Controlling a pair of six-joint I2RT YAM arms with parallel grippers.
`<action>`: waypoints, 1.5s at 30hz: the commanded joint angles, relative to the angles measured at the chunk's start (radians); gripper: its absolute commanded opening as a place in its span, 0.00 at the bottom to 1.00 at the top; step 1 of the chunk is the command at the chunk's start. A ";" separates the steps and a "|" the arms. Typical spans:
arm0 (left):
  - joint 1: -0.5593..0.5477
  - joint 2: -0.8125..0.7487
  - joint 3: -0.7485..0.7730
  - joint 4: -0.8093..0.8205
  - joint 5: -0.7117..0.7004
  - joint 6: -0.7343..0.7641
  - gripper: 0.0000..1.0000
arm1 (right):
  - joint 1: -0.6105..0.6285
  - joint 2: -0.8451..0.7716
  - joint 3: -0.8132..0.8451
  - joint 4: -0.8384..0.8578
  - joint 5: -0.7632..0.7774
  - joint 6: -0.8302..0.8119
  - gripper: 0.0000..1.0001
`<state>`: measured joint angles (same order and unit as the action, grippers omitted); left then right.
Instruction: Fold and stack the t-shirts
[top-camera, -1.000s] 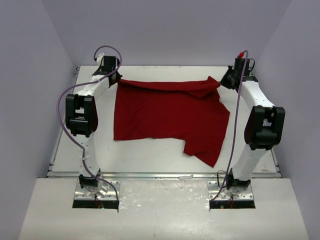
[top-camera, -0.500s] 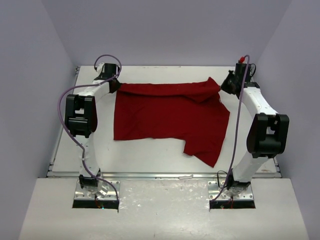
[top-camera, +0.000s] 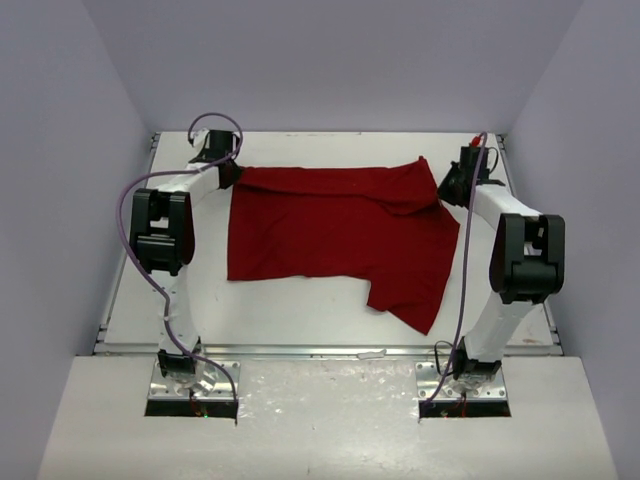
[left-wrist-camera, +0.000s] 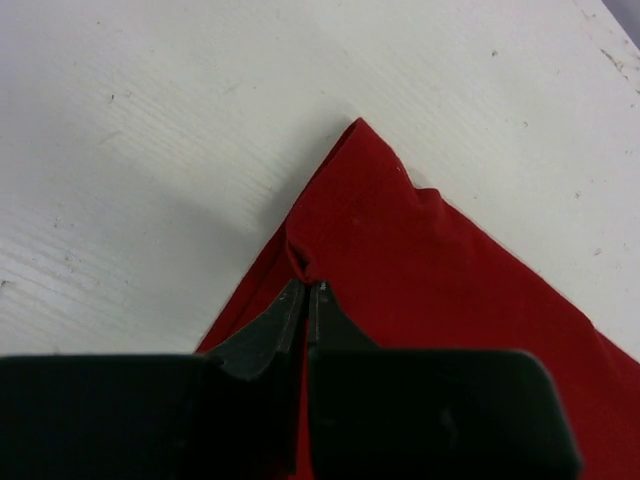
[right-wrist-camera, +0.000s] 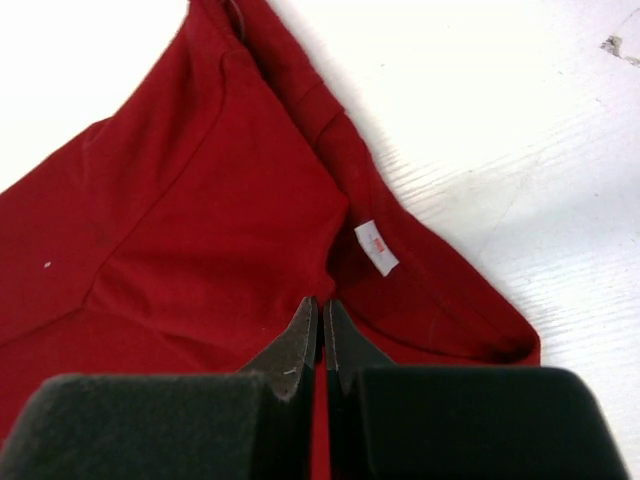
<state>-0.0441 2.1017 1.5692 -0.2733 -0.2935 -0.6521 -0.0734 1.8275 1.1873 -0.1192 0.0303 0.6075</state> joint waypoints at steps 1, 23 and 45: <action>0.012 -0.029 -0.035 0.016 -0.032 -0.029 0.00 | -0.003 0.021 0.021 0.047 0.052 0.009 0.01; 0.007 -0.077 -0.184 0.000 -0.062 -0.101 0.11 | -0.016 0.047 -0.048 0.046 0.045 -0.038 0.01; 0.020 0.142 0.199 0.019 0.113 0.120 0.91 | 0.011 0.007 -0.032 0.263 -0.155 -0.241 0.99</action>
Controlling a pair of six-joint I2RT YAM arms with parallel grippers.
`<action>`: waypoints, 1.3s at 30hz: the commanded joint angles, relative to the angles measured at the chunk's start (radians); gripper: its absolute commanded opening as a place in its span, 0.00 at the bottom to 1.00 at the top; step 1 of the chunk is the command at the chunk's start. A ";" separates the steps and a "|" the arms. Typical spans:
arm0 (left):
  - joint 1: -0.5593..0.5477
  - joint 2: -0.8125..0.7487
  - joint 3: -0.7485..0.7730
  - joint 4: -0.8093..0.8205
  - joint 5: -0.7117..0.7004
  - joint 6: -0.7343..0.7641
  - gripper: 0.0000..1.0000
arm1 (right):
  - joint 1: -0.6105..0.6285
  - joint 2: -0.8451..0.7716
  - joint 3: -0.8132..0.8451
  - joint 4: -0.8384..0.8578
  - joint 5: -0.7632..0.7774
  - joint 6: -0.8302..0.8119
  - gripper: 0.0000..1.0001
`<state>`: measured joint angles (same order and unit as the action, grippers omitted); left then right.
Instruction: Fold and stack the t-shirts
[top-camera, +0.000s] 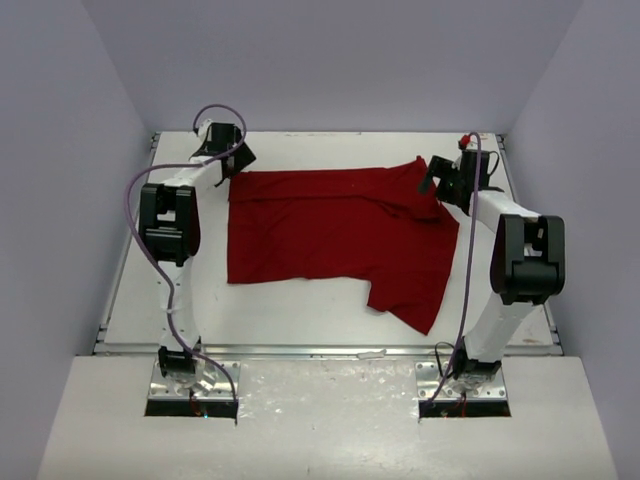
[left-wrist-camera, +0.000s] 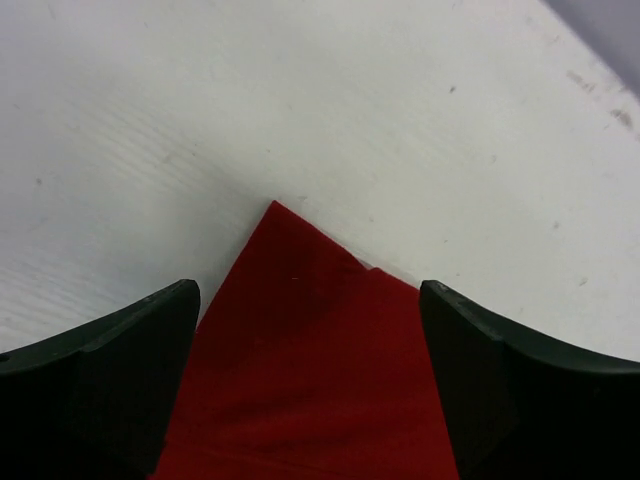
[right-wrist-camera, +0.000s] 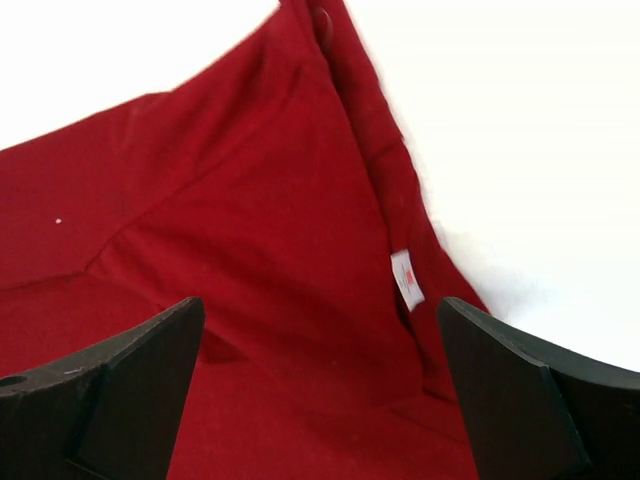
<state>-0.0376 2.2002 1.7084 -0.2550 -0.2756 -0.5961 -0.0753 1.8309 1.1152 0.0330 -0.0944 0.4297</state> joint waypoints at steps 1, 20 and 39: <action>0.013 0.056 0.080 -0.038 0.092 0.065 0.89 | 0.015 0.007 0.038 0.131 -0.036 -0.078 0.99; 0.015 0.151 0.200 -0.159 0.027 0.065 0.09 | 0.029 0.602 0.820 -0.183 -0.051 -0.187 0.84; 0.015 0.150 0.165 -0.147 0.022 0.067 0.00 | 0.008 0.573 0.779 -0.045 -0.027 -0.075 0.59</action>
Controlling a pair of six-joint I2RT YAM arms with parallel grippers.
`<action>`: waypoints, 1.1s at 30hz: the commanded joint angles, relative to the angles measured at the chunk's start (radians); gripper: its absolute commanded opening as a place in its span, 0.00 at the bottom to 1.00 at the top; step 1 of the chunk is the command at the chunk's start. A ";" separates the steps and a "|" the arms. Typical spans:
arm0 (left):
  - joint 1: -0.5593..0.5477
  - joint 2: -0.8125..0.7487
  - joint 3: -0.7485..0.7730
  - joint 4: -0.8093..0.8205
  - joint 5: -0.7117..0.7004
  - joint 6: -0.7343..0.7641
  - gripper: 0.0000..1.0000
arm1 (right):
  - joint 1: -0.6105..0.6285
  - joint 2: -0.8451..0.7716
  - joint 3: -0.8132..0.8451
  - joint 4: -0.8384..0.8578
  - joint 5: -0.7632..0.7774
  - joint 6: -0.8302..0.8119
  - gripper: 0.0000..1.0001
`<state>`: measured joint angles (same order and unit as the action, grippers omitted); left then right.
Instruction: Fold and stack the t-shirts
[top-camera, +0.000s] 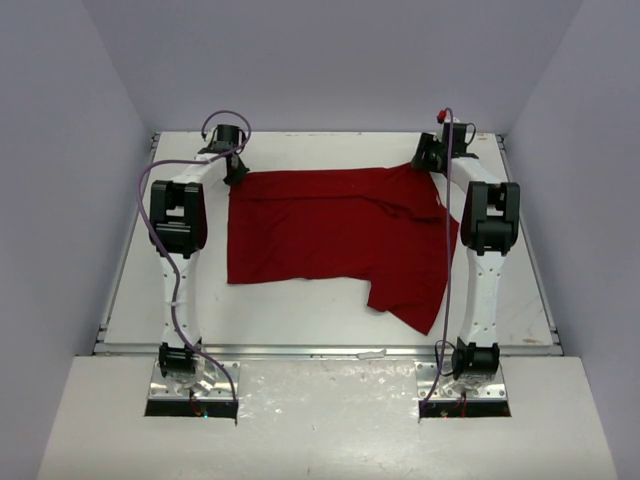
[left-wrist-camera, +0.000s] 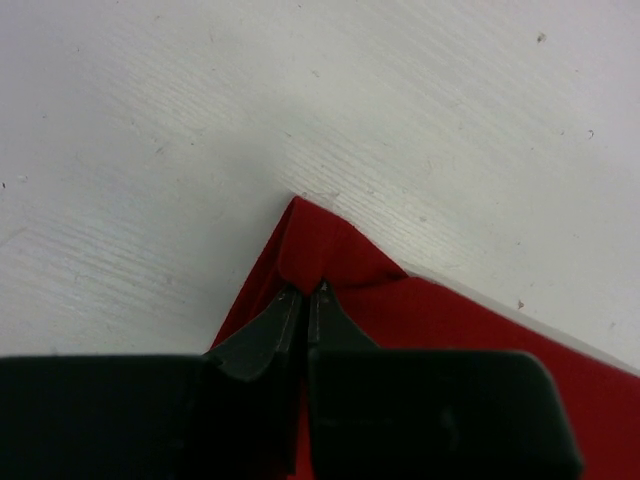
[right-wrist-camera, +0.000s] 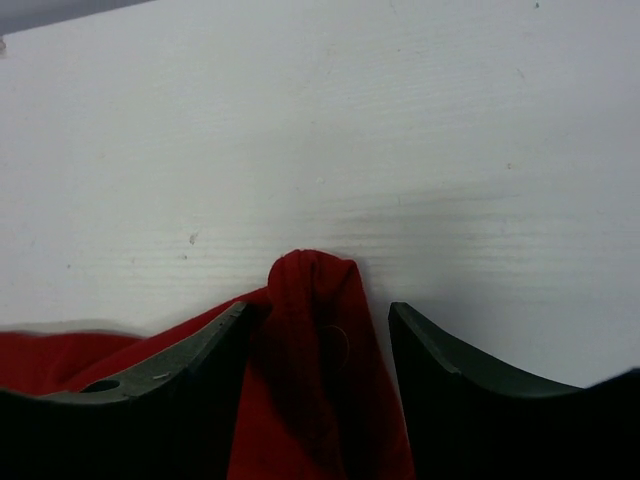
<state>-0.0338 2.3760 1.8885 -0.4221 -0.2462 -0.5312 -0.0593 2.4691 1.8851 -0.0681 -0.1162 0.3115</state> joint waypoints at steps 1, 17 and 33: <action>0.011 -0.026 -0.019 0.022 -0.004 0.003 0.00 | -0.008 -0.068 0.009 0.059 0.000 0.047 0.58; 0.009 -0.035 -0.046 0.051 0.022 0.005 0.00 | -0.008 -0.065 0.037 0.050 0.010 0.061 0.25; 0.003 -0.034 -0.055 0.060 0.031 0.008 0.00 | -0.010 -0.073 0.077 0.080 0.018 0.136 0.40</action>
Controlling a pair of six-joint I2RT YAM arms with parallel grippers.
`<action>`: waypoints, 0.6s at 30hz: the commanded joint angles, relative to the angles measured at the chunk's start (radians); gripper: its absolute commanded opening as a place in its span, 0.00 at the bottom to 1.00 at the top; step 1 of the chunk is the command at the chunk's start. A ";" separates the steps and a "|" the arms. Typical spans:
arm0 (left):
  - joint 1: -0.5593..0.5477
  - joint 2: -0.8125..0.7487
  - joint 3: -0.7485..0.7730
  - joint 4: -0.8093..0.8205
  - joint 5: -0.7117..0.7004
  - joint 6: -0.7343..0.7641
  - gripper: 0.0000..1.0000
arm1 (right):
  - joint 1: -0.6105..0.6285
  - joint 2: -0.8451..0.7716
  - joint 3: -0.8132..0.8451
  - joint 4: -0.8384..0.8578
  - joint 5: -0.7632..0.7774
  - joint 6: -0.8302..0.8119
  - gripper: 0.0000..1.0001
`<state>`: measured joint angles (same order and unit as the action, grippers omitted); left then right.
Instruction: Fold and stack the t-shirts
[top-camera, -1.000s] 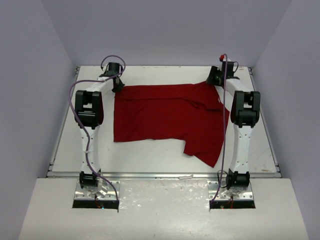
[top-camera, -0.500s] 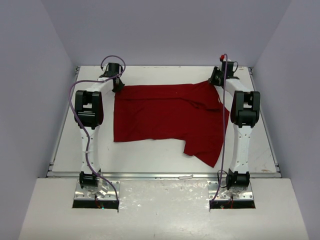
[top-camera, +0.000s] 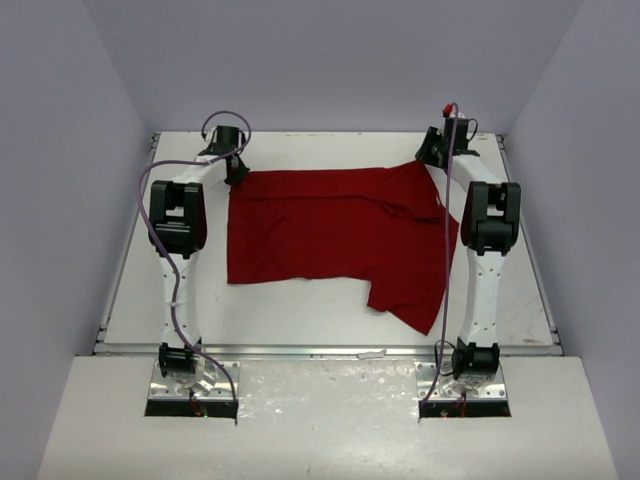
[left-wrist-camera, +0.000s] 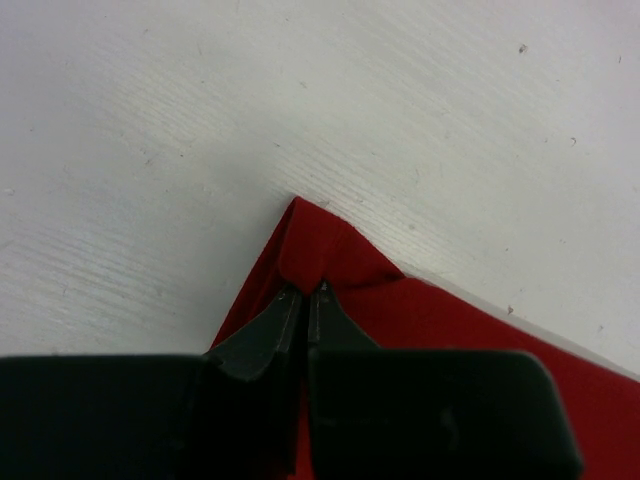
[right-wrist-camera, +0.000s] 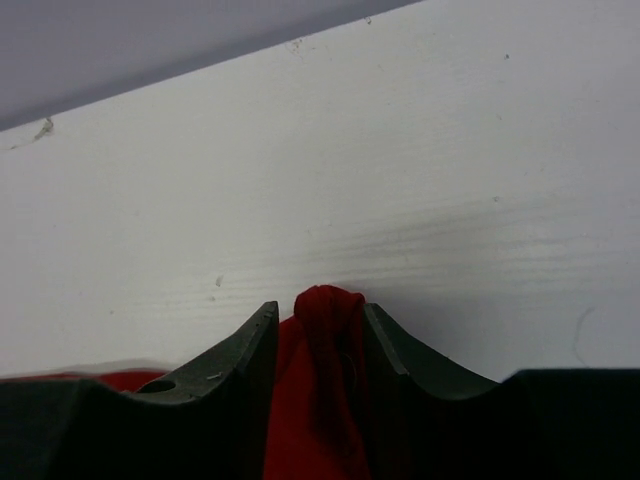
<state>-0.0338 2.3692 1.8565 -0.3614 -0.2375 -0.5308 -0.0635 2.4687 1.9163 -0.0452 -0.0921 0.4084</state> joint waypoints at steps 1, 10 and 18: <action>0.003 -0.027 -0.023 0.001 0.021 0.009 0.00 | -0.006 -0.062 0.056 0.051 -0.008 0.041 0.39; 0.003 -0.030 -0.020 0.006 0.023 0.009 0.00 | -0.006 -0.025 0.086 0.007 -0.003 0.013 0.30; 0.003 -0.024 -0.020 0.006 0.026 0.009 0.00 | -0.006 -0.027 0.058 -0.002 -0.015 -0.009 0.37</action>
<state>-0.0338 2.3692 1.8565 -0.3580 -0.2333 -0.5278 -0.0635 2.4687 1.9820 -0.0631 -0.0944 0.4145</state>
